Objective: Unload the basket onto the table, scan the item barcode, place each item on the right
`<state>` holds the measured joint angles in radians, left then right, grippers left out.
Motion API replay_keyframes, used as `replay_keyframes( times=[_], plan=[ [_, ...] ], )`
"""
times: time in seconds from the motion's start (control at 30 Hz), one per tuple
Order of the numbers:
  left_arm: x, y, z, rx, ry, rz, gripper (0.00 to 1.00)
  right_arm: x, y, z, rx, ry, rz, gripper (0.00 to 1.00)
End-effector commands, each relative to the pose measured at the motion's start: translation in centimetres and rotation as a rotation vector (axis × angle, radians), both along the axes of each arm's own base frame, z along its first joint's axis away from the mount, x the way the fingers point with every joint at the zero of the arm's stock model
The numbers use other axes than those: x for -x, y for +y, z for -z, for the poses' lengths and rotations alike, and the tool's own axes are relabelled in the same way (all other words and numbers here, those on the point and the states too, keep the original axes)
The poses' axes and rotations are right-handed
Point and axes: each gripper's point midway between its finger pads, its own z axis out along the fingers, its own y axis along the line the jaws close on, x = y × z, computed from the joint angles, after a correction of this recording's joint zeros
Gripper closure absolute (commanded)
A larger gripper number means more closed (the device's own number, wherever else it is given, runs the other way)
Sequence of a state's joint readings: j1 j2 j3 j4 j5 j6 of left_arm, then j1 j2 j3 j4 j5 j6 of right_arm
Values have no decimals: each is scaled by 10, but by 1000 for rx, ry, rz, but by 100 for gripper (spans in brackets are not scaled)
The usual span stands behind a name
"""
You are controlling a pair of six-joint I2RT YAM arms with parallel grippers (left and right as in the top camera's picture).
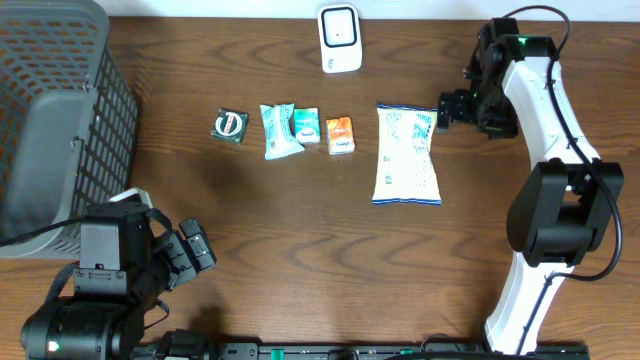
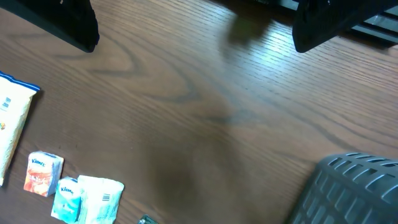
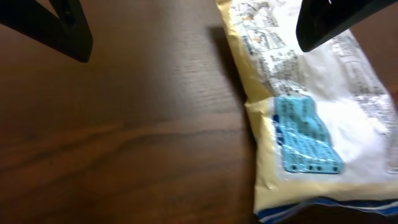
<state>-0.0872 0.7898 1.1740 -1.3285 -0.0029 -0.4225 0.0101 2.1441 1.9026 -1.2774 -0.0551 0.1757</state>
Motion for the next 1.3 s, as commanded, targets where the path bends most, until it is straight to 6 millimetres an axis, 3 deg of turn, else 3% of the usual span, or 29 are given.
replay_keyframes(
  times=[0.0,0.3,0.57,0.87,1.03,1.27],
  plan=[
    [0,1,0,-2,3,-6,2,-1,3,-3,-51,-8,20,1],
    [0,1,0,-2,3,-6,2,-4,12,9,-98,-25,-30,1],
    [0,1,0,-2,3,-6,2,8,40,39,-329,-13,-64,1],
    [0,1,0,-2,3,-6,2,13,49,47,-502,-21,-35,1],
    [0,1,0,-2,3,-6,3,16,52,49,-518,-20,-59,1],
    [0,1,0,-2,3,-6,2,25,53,65,-520,-10,-55,1]
  ],
)
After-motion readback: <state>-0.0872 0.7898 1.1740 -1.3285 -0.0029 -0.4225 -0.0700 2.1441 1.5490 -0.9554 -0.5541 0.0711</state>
